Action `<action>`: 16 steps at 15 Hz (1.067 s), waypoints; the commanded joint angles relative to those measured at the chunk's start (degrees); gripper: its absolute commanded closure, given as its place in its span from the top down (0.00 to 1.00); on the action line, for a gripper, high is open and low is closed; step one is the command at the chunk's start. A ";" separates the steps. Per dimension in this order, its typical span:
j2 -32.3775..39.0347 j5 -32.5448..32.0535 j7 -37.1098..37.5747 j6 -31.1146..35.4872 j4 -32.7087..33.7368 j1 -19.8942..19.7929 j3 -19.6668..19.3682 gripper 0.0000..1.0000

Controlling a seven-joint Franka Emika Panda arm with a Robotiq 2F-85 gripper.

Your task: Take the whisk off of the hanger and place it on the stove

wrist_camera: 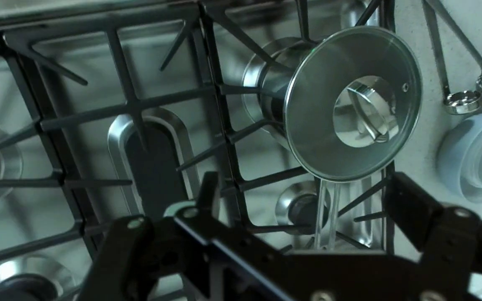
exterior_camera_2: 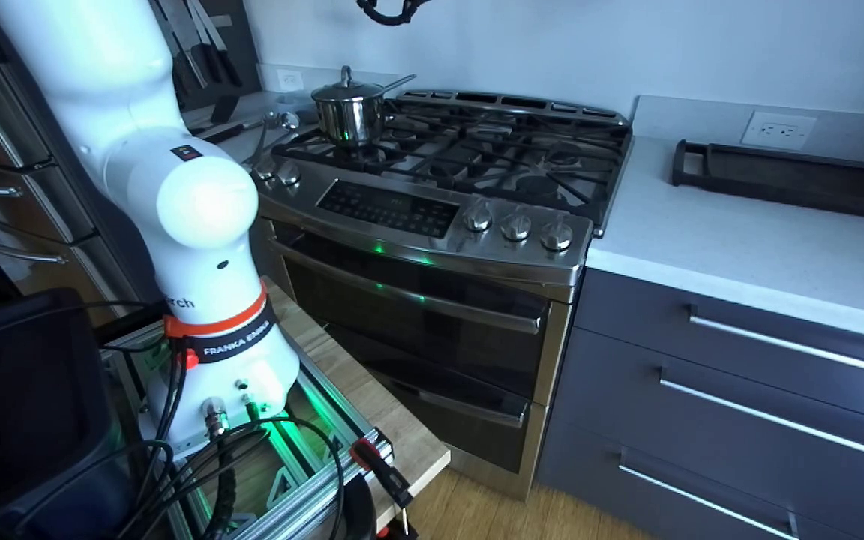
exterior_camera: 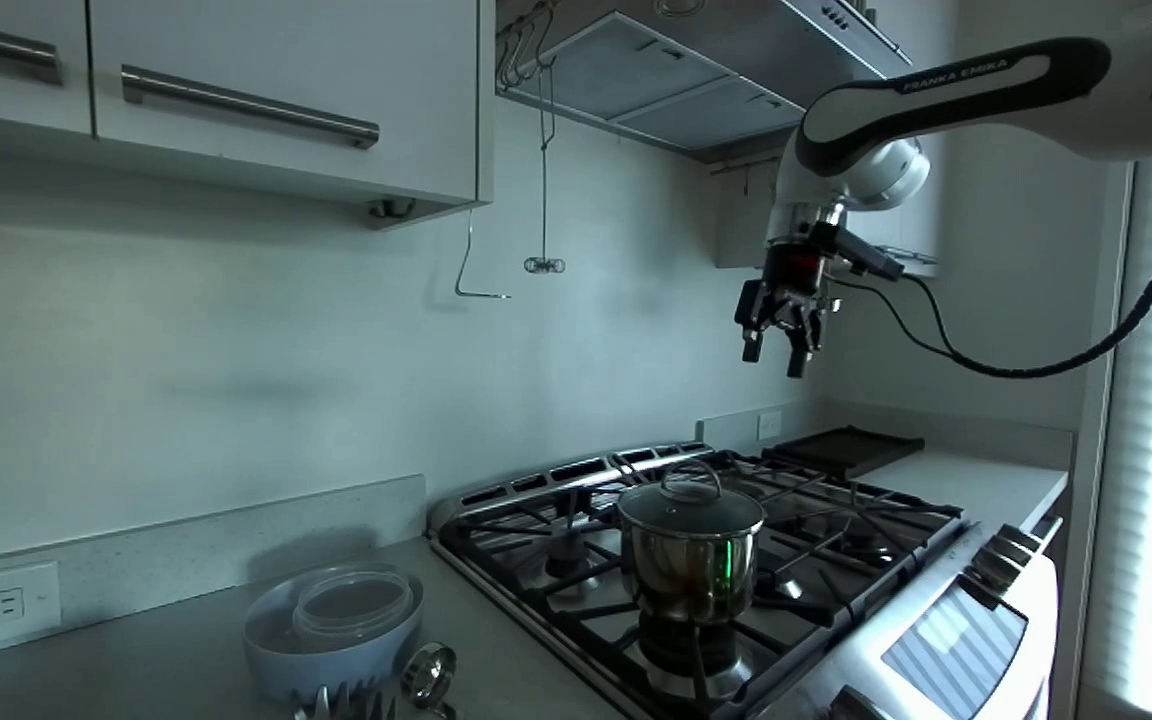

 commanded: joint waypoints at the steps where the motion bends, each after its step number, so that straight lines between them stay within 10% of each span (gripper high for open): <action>1: -2.28 -1.12 -9.82 4.48 -2.22 0.71 -0.04 1.00; 6: -0.65 -0.27 -11.59 3.91 0.03 0.96 -0.07 1.00; 16: -8.21 23.31 -27.56 34.47 -9.19 2.32 -2.53 1.00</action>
